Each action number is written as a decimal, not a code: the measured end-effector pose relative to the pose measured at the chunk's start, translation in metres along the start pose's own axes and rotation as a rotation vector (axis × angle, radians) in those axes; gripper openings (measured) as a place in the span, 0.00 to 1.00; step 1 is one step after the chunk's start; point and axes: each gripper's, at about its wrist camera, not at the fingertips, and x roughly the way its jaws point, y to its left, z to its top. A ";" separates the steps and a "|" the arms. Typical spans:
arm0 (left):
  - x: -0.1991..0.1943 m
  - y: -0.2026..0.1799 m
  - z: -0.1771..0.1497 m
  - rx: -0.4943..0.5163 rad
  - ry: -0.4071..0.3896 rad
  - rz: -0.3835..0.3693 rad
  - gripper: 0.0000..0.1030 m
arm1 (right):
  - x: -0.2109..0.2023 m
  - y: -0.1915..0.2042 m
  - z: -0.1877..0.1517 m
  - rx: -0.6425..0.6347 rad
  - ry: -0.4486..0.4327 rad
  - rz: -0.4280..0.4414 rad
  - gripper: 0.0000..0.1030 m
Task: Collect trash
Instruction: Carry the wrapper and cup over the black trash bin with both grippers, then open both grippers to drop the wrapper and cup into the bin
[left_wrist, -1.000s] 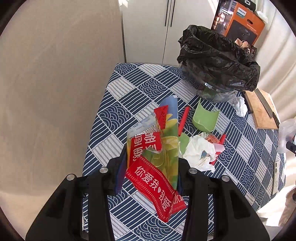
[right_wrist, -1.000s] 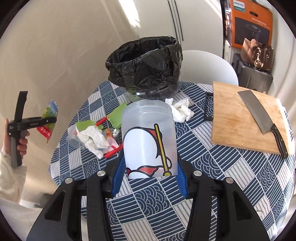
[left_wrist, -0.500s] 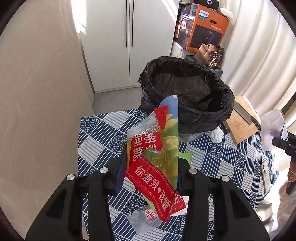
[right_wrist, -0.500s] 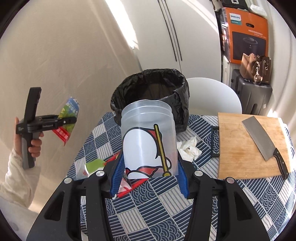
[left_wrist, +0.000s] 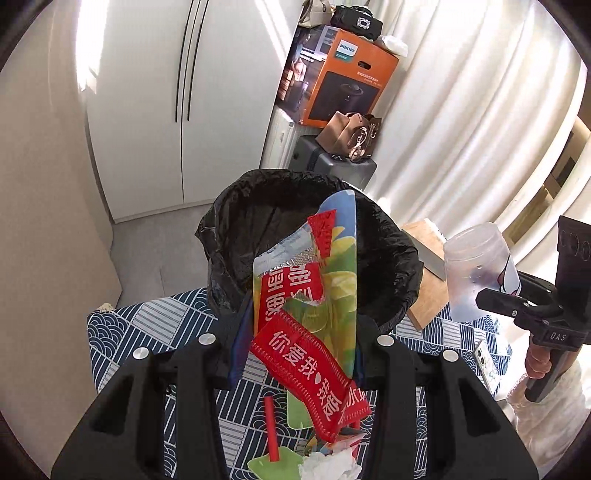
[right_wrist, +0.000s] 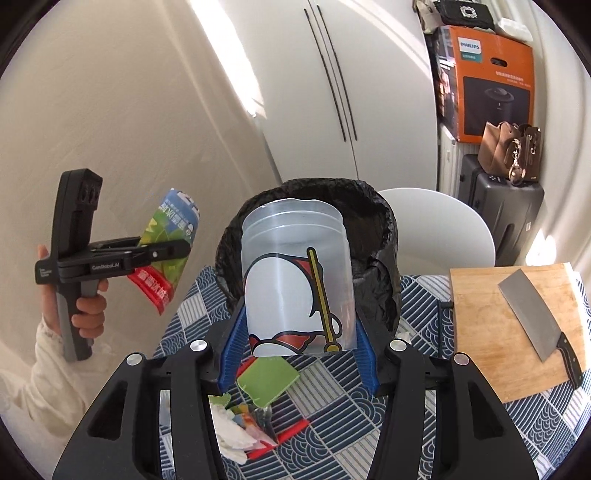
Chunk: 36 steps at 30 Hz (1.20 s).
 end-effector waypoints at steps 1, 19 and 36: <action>0.003 0.001 0.003 0.001 -0.005 -0.017 0.42 | 0.004 0.001 0.003 -0.001 0.000 -0.004 0.47; 0.047 0.018 0.036 -0.053 -0.133 -0.138 0.88 | 0.047 -0.004 0.036 0.028 -0.008 -0.113 0.76; -0.003 0.037 0.001 -0.060 -0.129 0.079 0.94 | 0.031 -0.009 0.016 0.093 -0.013 -0.143 0.85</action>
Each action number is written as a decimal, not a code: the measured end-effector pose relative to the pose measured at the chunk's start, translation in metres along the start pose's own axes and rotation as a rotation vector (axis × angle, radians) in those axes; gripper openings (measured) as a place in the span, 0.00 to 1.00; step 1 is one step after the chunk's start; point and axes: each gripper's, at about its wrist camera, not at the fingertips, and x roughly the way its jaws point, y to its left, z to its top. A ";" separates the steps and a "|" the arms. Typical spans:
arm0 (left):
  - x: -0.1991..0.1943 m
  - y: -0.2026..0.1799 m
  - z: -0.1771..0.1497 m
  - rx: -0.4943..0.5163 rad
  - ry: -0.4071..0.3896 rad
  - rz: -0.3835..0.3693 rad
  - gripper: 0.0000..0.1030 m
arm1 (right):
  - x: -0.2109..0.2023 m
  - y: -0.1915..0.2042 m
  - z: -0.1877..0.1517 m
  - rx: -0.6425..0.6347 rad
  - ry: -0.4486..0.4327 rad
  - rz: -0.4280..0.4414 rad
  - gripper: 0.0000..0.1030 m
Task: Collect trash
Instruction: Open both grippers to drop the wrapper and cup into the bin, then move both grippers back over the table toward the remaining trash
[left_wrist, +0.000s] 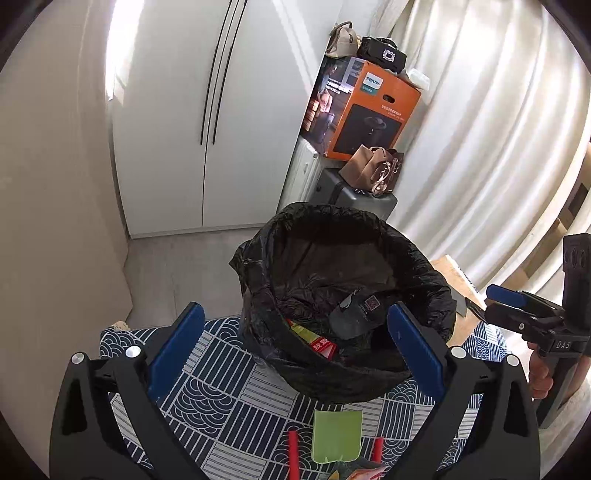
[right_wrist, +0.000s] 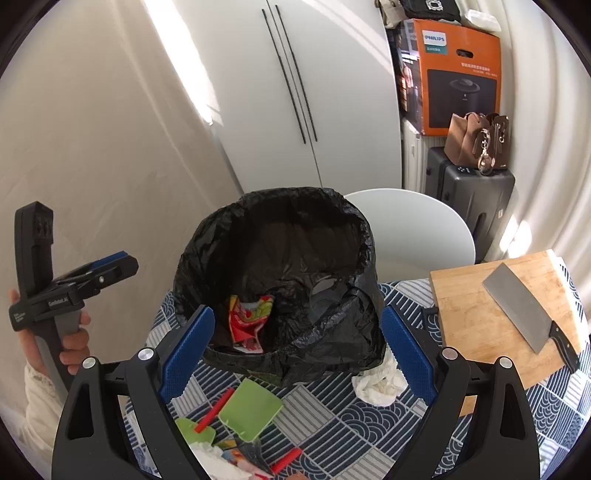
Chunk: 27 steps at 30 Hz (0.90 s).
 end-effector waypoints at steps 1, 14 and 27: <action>-0.005 0.001 -0.002 -0.003 -0.001 0.003 0.94 | -0.002 0.000 -0.003 -0.003 0.001 0.001 0.85; -0.072 -0.009 -0.043 -0.092 -0.007 0.148 0.94 | -0.028 -0.013 -0.034 -0.064 0.025 0.058 0.86; -0.107 -0.032 -0.097 -0.153 0.019 0.268 0.94 | -0.052 -0.021 -0.067 -0.172 0.085 0.080 0.86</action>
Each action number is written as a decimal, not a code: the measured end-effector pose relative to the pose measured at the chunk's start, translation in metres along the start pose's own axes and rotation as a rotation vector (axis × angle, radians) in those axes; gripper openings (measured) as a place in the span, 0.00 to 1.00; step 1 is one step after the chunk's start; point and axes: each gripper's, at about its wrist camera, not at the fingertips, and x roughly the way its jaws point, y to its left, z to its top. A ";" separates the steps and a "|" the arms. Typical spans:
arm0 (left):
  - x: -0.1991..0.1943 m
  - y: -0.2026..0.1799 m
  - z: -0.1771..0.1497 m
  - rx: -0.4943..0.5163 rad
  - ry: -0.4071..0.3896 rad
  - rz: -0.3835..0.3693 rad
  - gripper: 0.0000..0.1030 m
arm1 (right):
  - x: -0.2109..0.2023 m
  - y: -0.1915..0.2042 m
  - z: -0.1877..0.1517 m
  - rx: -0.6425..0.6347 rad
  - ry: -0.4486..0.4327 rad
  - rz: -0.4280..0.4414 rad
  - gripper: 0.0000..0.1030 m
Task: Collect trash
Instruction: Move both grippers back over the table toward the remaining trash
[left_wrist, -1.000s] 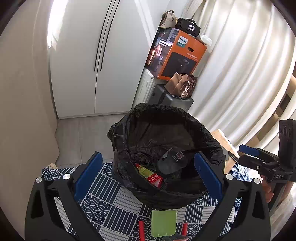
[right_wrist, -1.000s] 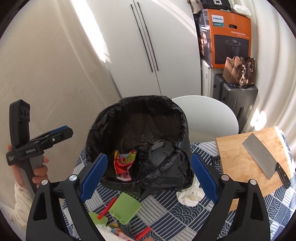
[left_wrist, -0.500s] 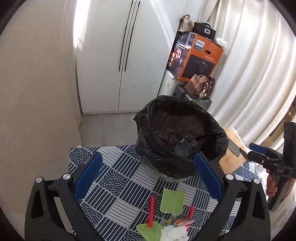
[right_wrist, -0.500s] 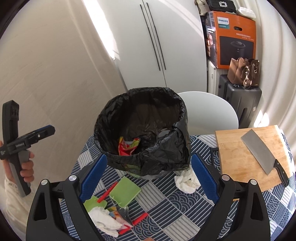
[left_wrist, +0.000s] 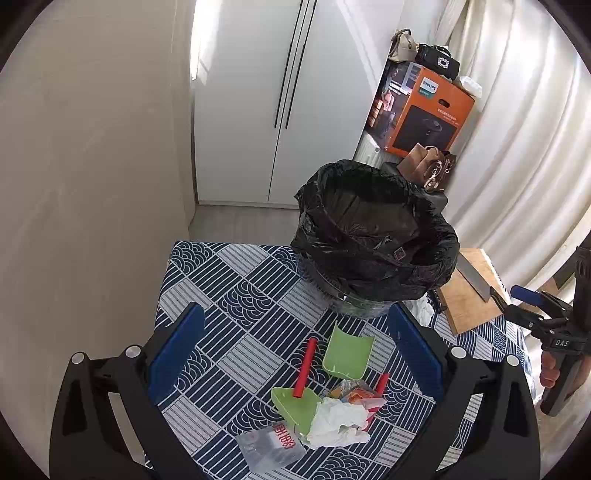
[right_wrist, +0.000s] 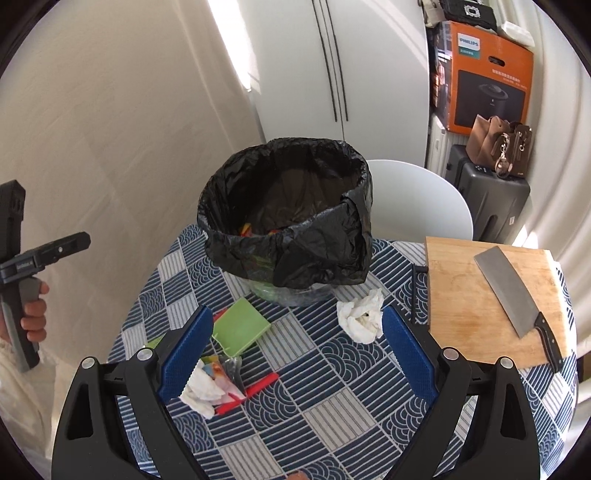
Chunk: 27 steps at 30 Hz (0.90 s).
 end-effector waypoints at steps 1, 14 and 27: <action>-0.001 0.001 -0.005 -0.008 0.003 0.013 0.94 | -0.002 0.000 -0.003 -0.005 0.002 0.007 0.86; -0.039 -0.004 -0.063 -0.113 0.025 0.113 0.94 | -0.009 -0.001 -0.034 -0.107 0.036 0.077 0.86; -0.039 0.006 -0.122 -0.187 0.076 0.144 0.94 | 0.004 -0.014 -0.068 -0.148 0.097 0.086 0.86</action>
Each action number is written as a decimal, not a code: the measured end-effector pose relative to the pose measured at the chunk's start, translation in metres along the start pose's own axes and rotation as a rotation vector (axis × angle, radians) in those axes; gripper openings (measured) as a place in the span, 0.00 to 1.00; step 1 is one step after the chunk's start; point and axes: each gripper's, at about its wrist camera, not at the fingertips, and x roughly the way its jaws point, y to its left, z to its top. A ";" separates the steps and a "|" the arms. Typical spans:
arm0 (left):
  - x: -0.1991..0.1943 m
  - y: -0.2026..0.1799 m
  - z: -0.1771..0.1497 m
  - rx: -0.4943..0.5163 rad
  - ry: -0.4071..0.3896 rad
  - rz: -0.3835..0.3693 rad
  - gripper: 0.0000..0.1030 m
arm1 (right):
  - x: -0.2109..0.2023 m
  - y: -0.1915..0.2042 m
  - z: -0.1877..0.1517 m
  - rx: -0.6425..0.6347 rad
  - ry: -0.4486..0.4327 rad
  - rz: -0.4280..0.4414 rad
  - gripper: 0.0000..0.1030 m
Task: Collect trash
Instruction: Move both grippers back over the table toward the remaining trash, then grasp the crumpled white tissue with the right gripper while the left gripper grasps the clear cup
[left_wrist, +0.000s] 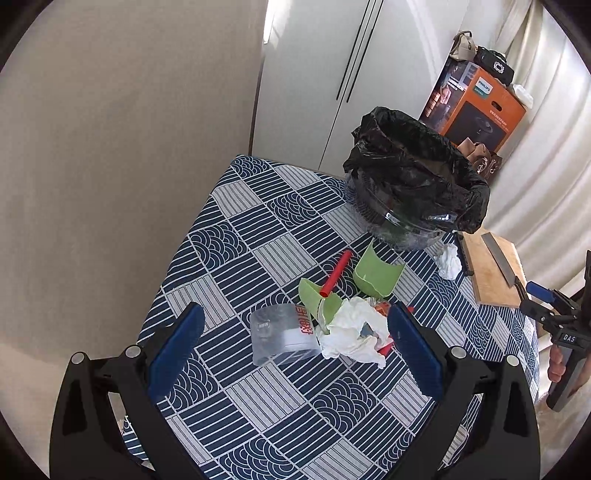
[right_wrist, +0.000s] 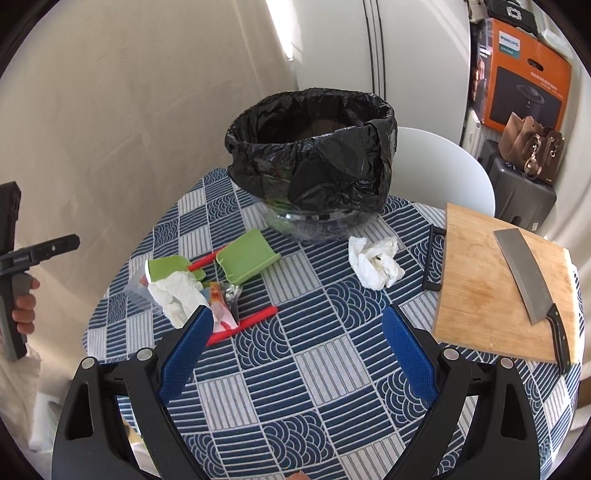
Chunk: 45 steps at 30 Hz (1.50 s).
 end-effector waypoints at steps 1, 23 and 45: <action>0.002 0.001 -0.005 0.012 0.002 -0.005 0.94 | 0.003 -0.001 -0.002 0.000 0.008 -0.004 0.86; 0.098 0.030 -0.049 0.206 0.217 -0.159 0.94 | 0.113 -0.051 -0.007 0.089 0.170 -0.093 0.86; 0.159 0.048 -0.042 0.224 0.289 -0.251 0.94 | 0.192 -0.083 0.023 0.219 0.093 -0.225 0.54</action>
